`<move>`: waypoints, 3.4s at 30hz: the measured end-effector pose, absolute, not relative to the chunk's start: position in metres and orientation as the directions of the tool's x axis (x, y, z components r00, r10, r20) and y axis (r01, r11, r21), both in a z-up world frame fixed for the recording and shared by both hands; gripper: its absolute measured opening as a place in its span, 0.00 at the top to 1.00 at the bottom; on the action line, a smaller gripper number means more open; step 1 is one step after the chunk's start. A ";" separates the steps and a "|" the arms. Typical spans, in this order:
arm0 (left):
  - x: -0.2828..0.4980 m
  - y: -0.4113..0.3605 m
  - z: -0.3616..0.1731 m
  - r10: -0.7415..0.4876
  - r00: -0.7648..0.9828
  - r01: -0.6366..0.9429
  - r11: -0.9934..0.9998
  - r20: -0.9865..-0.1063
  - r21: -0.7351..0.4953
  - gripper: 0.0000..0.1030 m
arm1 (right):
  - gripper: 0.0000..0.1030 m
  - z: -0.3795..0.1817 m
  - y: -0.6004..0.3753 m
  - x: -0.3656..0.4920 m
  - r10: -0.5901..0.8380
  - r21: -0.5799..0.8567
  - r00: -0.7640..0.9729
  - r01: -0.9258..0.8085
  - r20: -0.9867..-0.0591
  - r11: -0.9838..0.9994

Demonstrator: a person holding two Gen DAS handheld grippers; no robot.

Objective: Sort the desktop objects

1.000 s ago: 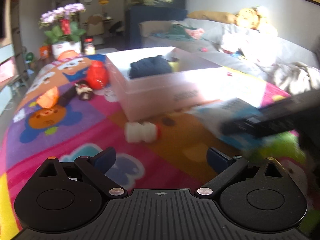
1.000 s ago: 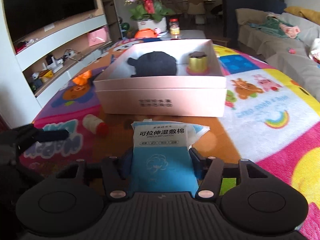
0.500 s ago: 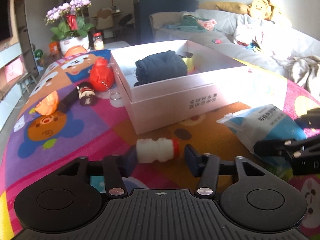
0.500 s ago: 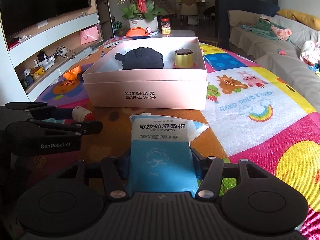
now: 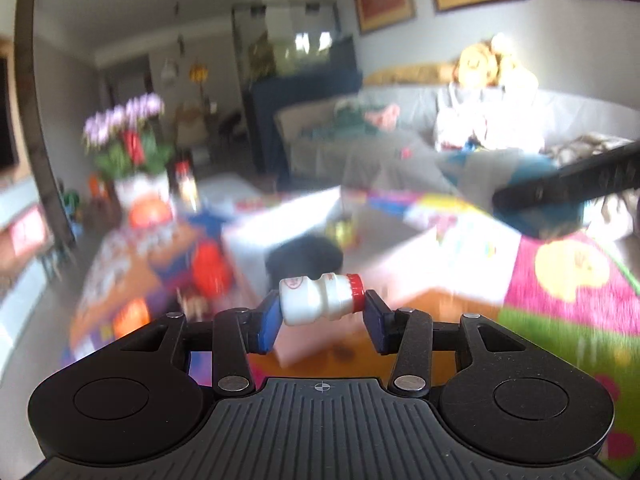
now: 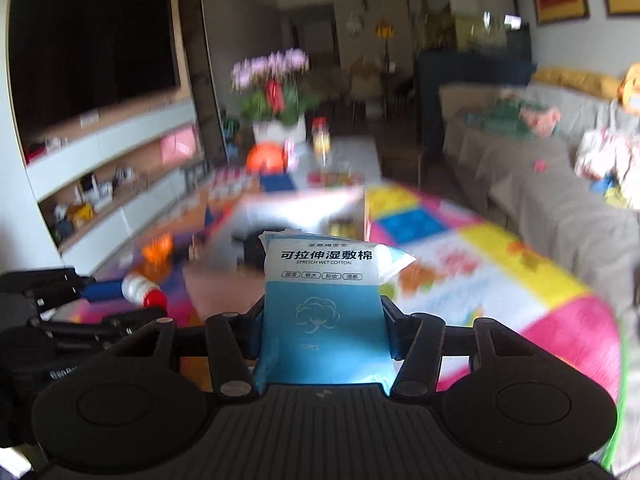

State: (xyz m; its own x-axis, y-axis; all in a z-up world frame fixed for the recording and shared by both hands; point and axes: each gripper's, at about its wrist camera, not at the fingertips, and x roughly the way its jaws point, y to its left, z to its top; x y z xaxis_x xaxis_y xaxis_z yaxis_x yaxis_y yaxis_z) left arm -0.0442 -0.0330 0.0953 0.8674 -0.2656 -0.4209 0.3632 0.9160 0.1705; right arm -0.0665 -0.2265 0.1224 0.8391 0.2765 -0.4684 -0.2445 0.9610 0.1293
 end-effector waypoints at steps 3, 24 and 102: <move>-0.026 -0.053 0.115 -0.291 0.887 0.384 0.896 -0.358 0.222 0.53 | 0.48 0.155 -0.235 -0.074 0.264 0.126 0.895 -0.233 -0.361 0.964; -0.019 0.046 0.064 -0.156 0.872 0.158 0.987 -0.464 -0.033 0.06 | 0.48 0.171 -0.210 0.041 0.277 0.212 0.841 -0.198 -0.464 0.957; -0.009 0.073 0.018 -0.086 0.817 0.051 0.996 -0.570 -0.077 0.00 | 0.33 0.099 -0.160 0.067 0.092 -0.106 0.751 -0.211 -0.654 0.972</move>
